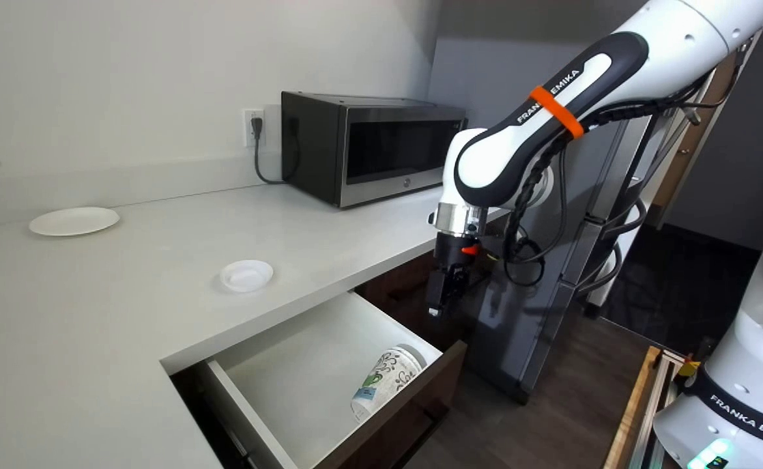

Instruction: Move the cups, which are in the drawer, to the counter

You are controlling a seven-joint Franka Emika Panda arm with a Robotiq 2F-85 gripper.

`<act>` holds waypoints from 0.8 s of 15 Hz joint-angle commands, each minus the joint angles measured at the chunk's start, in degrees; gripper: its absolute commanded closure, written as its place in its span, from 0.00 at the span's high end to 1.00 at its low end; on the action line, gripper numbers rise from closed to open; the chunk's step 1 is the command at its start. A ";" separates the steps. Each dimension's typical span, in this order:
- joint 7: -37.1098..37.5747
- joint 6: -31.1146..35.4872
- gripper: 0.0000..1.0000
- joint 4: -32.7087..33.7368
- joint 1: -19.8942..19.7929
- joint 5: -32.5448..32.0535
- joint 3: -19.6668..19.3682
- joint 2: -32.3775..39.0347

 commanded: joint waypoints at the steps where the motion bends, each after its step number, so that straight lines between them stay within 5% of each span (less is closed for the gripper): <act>1: -1.48 4.43 1.00 0.43 1.33 1.51 3.27 2.67; 7: 0.18 5.77 1.00 0.84 1.19 0.05 5.23 3.04; 12: -16.42 11.55 1.00 3.89 -1.34 20.16 8.75 6.76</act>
